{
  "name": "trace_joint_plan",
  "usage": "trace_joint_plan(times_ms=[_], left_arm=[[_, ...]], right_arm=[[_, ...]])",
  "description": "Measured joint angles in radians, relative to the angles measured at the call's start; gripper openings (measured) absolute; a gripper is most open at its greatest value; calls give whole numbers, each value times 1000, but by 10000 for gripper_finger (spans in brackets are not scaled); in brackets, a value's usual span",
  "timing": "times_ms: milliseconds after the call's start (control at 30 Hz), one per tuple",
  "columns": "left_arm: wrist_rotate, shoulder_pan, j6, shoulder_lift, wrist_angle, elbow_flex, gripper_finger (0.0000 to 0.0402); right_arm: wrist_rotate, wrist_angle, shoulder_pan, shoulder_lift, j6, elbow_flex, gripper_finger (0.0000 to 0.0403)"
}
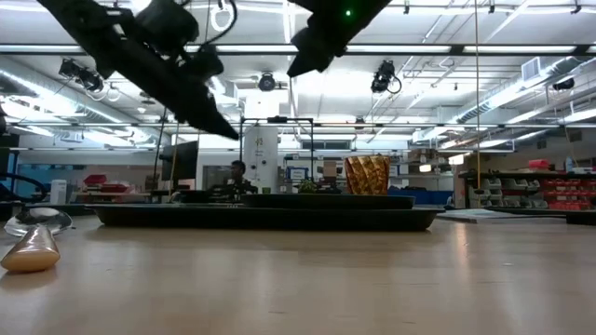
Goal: Pick and place plate/cup/fork/spoon on tray
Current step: Put the light brown spoon on the black tray on the left side of the orange fork
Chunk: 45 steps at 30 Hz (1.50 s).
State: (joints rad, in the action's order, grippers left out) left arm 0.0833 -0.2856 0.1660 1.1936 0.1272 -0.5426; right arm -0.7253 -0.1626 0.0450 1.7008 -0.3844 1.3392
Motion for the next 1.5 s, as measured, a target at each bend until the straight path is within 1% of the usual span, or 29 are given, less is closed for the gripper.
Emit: trace_joint_plan(times_ms=[133,267,300,367,433,533,600,767,833,967,1067,1167,1300,1500], left_arm=[[-202,41,-158,-53,-30,0,50],[-422,91,-401,-73,-62,0,50],[-455,109,-463,-75,-72,0,50],[-462,161,-567,-76,-84,0,50],[-379,233,-643,-76,-116,0,50],[-173,349,-745,-75,-130,0,50],[-52,416,-822,-75,-139,0,50],[196,559,-1040,-75,-146,0,49],[295,605,-1133,-75,-158,0,45],[445,682,-1281,-70,-171,0,31],[525,725,-1344,-48,-176,-10,18],[564,748,-1371,-6,-180,-49,8],[574,762,-1418,48,-196,-92,6],[558,767,-1524,147,-330,-206,8]], right_arm=[[-34,64,-12,0,-137,0,24],[-34,147,-4,0,-237,0,24],[-26,162,-2,0,-258,0,24],[13,170,-2,0,-278,0,24],[92,160,-8,0,-272,0,24],[230,108,-33,0,-238,0,24],[325,77,-57,0,-187,0,24],[538,26,-121,0,-62,0,23],[590,13,-143,0,-50,0,20],[629,-1,-184,0,-66,0,9],[683,-11,-215,0,-90,0,4],[747,-19,-245,0,-91,0,4],[802,-21,-266,0,-94,0,4],[806,-44,-251,0,-119,0,2]])
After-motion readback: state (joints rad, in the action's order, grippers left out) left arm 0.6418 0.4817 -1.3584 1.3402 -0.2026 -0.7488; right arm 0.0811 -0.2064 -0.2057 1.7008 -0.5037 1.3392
